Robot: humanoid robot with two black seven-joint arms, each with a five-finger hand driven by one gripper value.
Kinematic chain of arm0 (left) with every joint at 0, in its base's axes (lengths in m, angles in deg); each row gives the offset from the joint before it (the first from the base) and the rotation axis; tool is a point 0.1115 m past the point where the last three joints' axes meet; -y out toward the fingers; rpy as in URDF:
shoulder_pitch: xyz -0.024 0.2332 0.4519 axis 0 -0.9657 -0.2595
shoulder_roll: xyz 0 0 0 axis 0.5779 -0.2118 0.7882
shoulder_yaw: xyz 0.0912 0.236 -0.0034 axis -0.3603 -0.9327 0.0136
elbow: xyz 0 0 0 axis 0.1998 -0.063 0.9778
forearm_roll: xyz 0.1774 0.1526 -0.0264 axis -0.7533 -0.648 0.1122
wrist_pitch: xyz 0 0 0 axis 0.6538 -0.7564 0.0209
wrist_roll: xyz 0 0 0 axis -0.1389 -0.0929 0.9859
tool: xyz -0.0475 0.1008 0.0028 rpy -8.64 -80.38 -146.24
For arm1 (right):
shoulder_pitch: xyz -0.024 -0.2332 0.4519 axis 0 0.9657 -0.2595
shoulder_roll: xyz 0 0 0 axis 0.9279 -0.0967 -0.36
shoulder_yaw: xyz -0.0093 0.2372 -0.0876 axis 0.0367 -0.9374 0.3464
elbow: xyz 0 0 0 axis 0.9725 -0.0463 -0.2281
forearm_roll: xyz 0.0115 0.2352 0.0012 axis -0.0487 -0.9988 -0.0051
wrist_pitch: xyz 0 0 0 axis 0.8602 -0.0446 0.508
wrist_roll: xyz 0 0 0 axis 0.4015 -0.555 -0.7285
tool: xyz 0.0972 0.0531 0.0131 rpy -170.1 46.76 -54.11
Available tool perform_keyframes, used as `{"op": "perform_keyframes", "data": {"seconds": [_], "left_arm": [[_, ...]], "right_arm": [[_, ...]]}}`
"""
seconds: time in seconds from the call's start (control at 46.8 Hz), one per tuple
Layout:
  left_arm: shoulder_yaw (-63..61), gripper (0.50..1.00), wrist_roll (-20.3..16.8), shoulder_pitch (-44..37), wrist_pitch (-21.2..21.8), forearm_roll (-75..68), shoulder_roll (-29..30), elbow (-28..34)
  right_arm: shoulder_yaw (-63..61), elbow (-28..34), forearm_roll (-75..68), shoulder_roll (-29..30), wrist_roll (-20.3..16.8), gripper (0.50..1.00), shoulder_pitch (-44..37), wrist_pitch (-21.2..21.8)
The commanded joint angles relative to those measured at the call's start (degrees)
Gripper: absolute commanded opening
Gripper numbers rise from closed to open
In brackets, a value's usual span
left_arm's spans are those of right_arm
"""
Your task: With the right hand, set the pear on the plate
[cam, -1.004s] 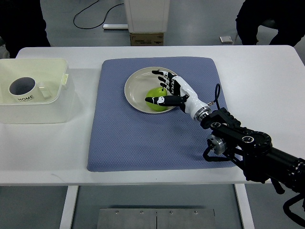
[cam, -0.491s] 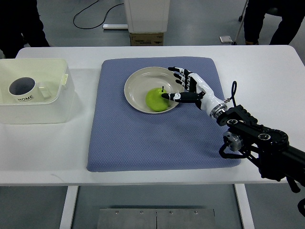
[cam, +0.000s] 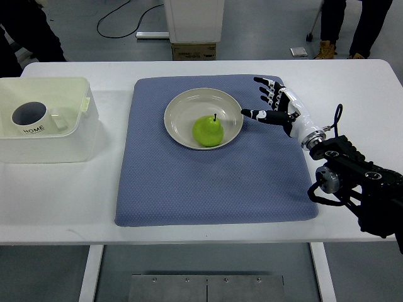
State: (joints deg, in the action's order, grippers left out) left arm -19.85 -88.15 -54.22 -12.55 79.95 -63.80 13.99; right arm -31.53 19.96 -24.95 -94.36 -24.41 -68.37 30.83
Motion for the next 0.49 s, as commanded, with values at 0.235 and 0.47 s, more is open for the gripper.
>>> {"op": "perform_keyframes", "data": {"seconds": [0.235, 0.47], "left_arm": [[0.0, 1.0, 0.0, 0.0, 0.0, 0.0, 0.0, 0.0], [0.0, 1.0, 0.0, 0.0, 0.1, 0.0, 0.0, 0.0]], "right_arm": [[-8.9, -0.1, -4.0, -0.4, -0.5, 1.0, 4.3, -1.0], [-10.2, -0.2, -4.0, -1.8, -0.5, 1.0, 6.0, -1.0]]}}
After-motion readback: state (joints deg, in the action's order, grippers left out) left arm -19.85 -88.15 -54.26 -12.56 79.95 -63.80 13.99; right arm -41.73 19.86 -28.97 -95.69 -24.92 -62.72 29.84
